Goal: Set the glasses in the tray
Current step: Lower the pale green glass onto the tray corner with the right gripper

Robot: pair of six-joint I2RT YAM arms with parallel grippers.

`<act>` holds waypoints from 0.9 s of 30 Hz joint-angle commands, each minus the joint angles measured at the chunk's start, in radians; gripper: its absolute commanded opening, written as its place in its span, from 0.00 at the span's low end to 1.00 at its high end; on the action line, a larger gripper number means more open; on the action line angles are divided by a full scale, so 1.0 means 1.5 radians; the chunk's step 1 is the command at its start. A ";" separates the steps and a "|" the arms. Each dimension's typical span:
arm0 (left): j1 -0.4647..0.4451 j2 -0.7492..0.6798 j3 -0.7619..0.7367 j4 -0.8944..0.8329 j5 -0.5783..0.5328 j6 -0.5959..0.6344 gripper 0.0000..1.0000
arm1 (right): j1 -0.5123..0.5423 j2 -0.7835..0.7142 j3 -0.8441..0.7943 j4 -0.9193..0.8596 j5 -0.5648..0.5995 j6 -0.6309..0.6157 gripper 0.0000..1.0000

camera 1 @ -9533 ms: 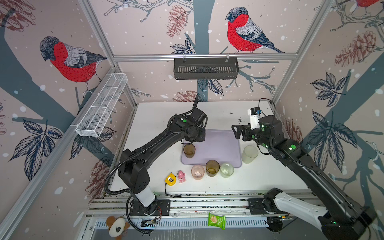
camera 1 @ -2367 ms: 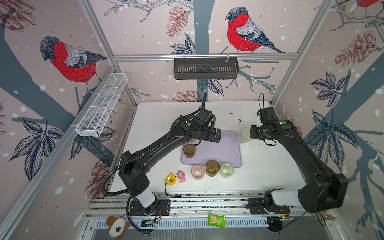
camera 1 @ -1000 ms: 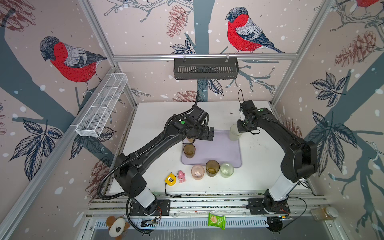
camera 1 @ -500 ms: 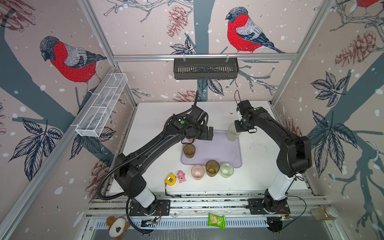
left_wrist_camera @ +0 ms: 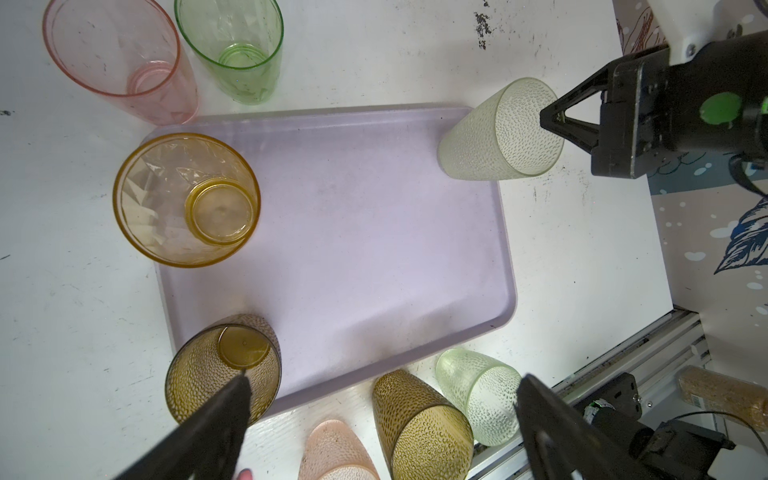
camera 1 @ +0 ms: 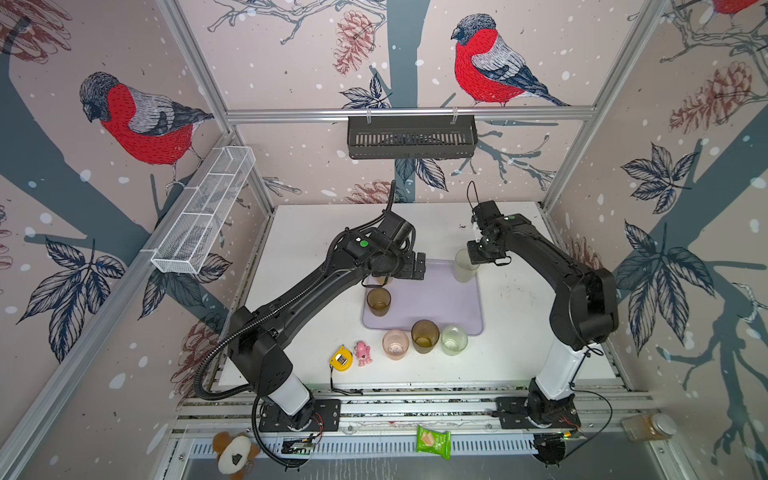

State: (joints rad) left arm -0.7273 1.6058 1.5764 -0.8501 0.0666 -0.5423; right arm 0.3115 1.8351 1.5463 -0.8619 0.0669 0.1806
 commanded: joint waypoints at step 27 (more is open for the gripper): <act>0.004 -0.004 0.004 -0.005 -0.013 -0.003 0.99 | 0.003 0.010 0.015 0.001 0.001 -0.004 0.24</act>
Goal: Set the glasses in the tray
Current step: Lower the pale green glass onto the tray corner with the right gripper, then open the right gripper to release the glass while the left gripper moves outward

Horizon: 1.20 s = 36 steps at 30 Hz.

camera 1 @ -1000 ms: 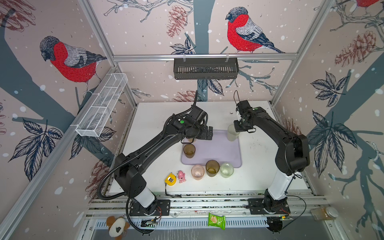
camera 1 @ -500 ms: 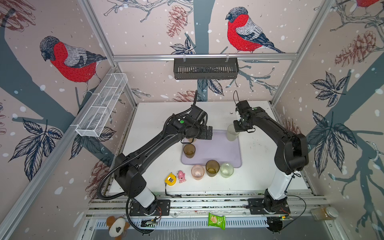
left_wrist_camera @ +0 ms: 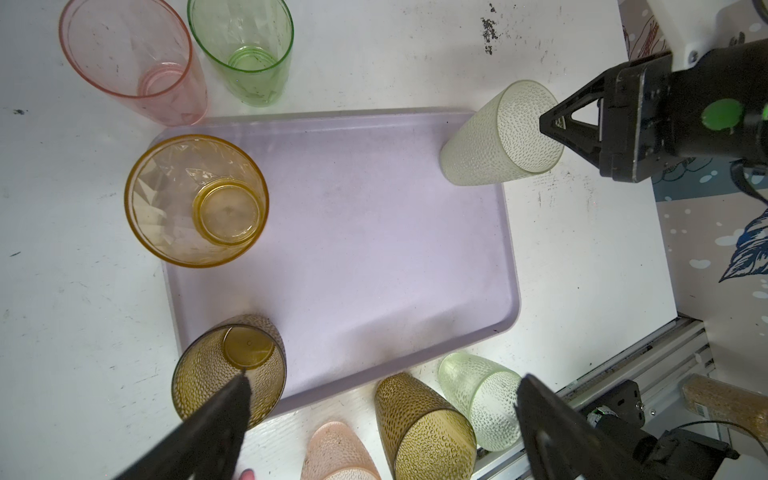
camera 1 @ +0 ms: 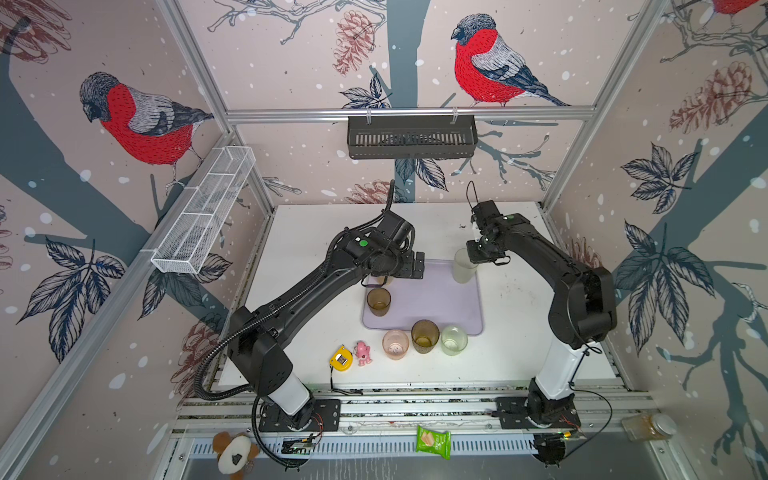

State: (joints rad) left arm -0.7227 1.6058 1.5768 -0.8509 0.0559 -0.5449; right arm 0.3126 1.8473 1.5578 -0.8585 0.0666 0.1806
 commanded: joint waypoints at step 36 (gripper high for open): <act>0.016 -0.083 -0.039 0.019 -0.019 0.039 0.99 | 0.102 -0.047 0.136 -0.110 0.075 0.072 0.50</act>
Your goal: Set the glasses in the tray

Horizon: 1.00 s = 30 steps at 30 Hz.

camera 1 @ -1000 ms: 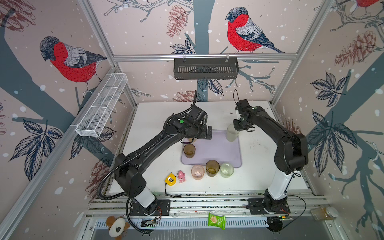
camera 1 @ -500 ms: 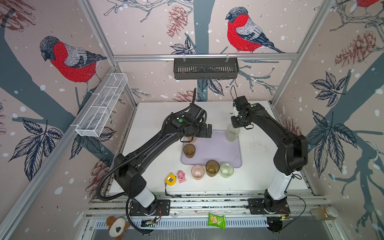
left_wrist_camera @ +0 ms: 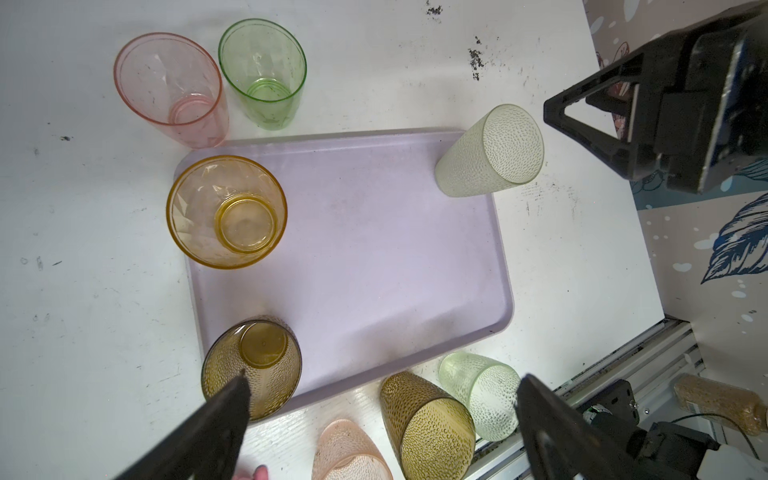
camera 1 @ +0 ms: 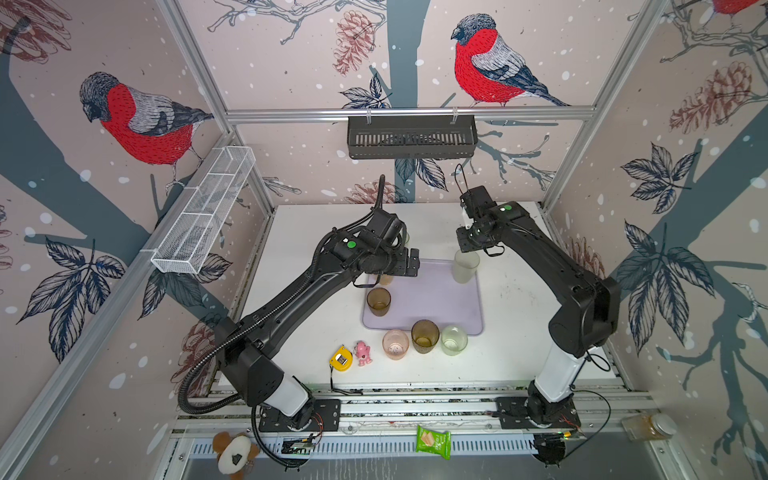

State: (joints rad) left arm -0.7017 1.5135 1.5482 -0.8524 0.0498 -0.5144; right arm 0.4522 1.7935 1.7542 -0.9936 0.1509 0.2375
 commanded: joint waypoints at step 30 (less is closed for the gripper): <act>0.085 0.036 0.060 -0.047 0.015 0.052 0.87 | 0.097 -0.130 -0.058 0.076 -0.013 -0.018 0.74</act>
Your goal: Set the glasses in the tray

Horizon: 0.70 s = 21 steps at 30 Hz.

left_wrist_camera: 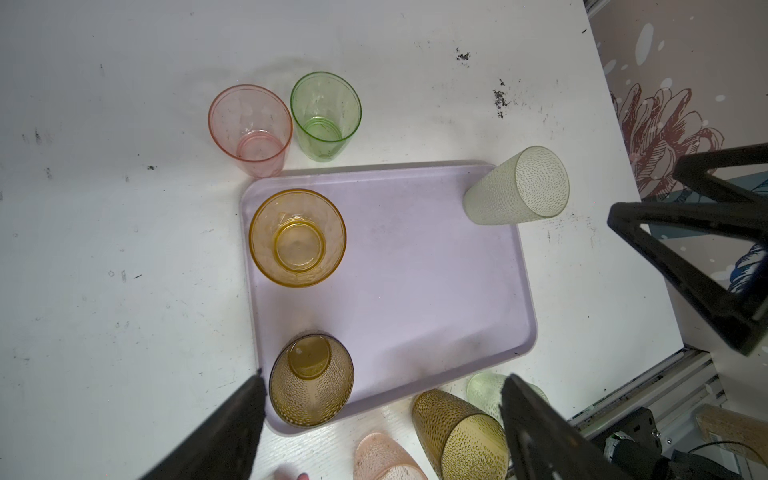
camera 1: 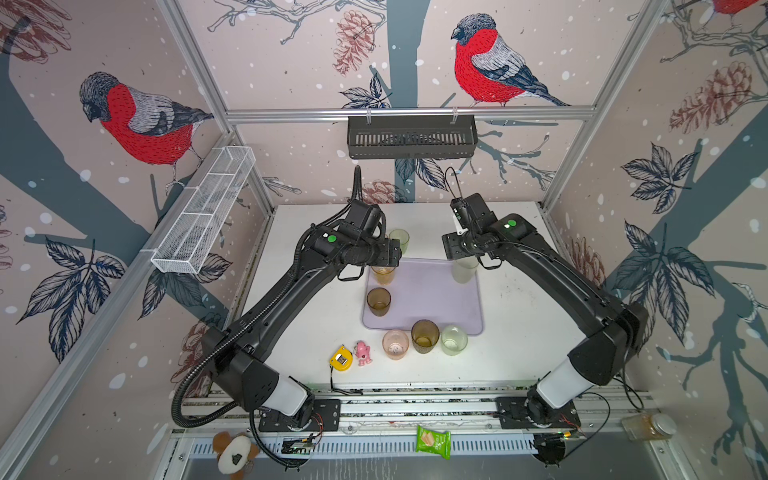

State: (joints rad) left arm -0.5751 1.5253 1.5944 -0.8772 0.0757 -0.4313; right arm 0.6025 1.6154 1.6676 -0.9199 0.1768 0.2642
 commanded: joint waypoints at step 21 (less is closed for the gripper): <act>0.000 0.417 0.494 -0.216 -0.036 0.027 0.71 | -0.112 -0.147 -0.120 0.119 -0.152 -0.103 0.85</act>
State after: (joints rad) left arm -0.5751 2.1036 2.2681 -1.1156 0.0452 -0.4118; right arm 0.4397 1.4025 1.4918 -0.7731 -0.0223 0.1337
